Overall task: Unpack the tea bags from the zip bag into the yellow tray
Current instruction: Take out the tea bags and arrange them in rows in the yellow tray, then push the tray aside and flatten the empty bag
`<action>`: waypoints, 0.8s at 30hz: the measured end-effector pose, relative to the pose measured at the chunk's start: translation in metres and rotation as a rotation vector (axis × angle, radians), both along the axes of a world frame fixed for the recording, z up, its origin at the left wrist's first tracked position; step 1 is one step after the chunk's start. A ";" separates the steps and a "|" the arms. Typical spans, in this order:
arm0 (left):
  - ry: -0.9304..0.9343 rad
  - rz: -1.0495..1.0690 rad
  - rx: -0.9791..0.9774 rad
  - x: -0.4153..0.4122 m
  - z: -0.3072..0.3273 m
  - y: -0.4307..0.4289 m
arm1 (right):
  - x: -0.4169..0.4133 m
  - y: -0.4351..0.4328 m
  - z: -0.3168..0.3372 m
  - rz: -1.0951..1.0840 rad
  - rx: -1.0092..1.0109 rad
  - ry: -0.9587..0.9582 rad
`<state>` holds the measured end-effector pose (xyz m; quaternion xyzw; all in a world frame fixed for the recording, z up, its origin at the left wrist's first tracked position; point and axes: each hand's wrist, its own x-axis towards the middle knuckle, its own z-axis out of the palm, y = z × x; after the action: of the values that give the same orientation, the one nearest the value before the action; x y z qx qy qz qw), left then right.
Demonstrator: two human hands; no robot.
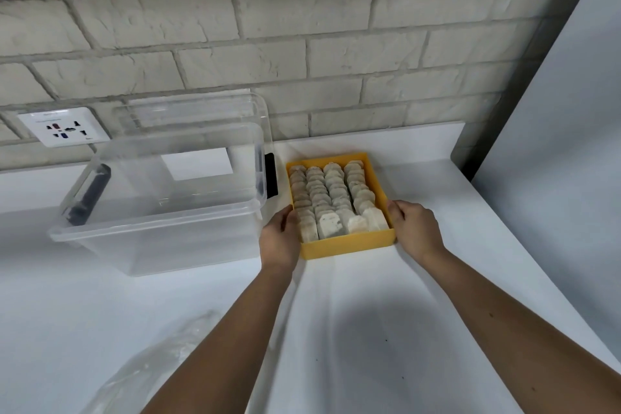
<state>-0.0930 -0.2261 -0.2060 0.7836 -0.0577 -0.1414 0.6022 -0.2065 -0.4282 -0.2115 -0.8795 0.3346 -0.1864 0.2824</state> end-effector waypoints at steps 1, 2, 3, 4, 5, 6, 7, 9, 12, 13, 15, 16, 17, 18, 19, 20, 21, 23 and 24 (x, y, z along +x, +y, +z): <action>-0.003 0.006 0.002 0.000 -0.001 -0.001 | 0.002 -0.001 -0.001 -0.006 0.003 0.000; -0.009 0.011 0.007 0.000 -0.001 -0.002 | 0.004 -0.002 -0.001 -0.011 0.003 -0.003; -0.014 0.016 0.011 0.000 -0.001 -0.003 | 0.005 -0.002 -0.002 -0.016 0.003 -0.004; -0.014 0.023 0.009 0.001 -0.002 -0.004 | 0.006 -0.002 -0.003 -0.020 -0.001 -0.005; -0.008 0.033 0.004 0.002 -0.002 -0.005 | 0.007 -0.002 -0.004 -0.024 -0.001 -0.006; 0.003 0.047 -0.002 0.002 -0.002 -0.007 | 0.007 -0.002 -0.004 -0.028 0.003 -0.008; 0.015 0.067 -0.011 0.002 -0.003 -0.008 | 0.008 -0.002 -0.004 -0.031 0.009 -0.009; 0.036 0.111 -0.033 0.003 -0.003 -0.011 | 0.010 -0.001 -0.005 -0.039 0.017 -0.004; 0.063 0.159 -0.062 0.002 -0.002 -0.016 | 0.013 0.000 -0.006 -0.049 0.011 0.002; 0.069 0.169 -0.070 0.002 -0.002 -0.017 | 0.014 0.000 -0.006 -0.050 0.013 0.001; 0.084 0.185 -0.078 0.002 -0.001 -0.020 | 0.015 -0.001 -0.006 -0.052 0.024 -0.003; 0.088 0.190 -0.079 0.002 -0.001 -0.020 | 0.016 0.000 -0.006 -0.055 0.028 -0.005; 0.092 0.194 -0.080 0.003 -0.002 -0.021 | 0.016 0.000 -0.007 -0.058 0.033 -0.005; 0.097 0.198 -0.079 0.003 -0.002 -0.021 | 0.017 0.000 -0.007 -0.061 0.038 -0.005; 0.098 0.201 -0.077 0.004 -0.002 -0.022 | 0.018 0.000 -0.007 -0.063 0.041 -0.005; 0.098 0.203 -0.078 0.005 -0.002 -0.022 | 0.019 -0.001 -0.007 -0.063 0.045 -0.005; 0.096 0.205 -0.080 0.005 -0.001 -0.022 | 0.019 -0.001 -0.006 -0.064 0.048 -0.007; 0.100 0.208 -0.078 0.006 0.001 -0.024 | 0.021 -0.001 -0.006 -0.068 0.053 -0.009; 0.103 0.210 -0.076 0.006 0.001 -0.025 | 0.022 -0.001 -0.006 -0.072 0.051 -0.008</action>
<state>-0.0871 -0.2506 -0.2050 0.7537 0.0501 -0.1153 0.6451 -0.1846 -0.4288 -0.2178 -0.8588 0.3694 -0.1914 0.2991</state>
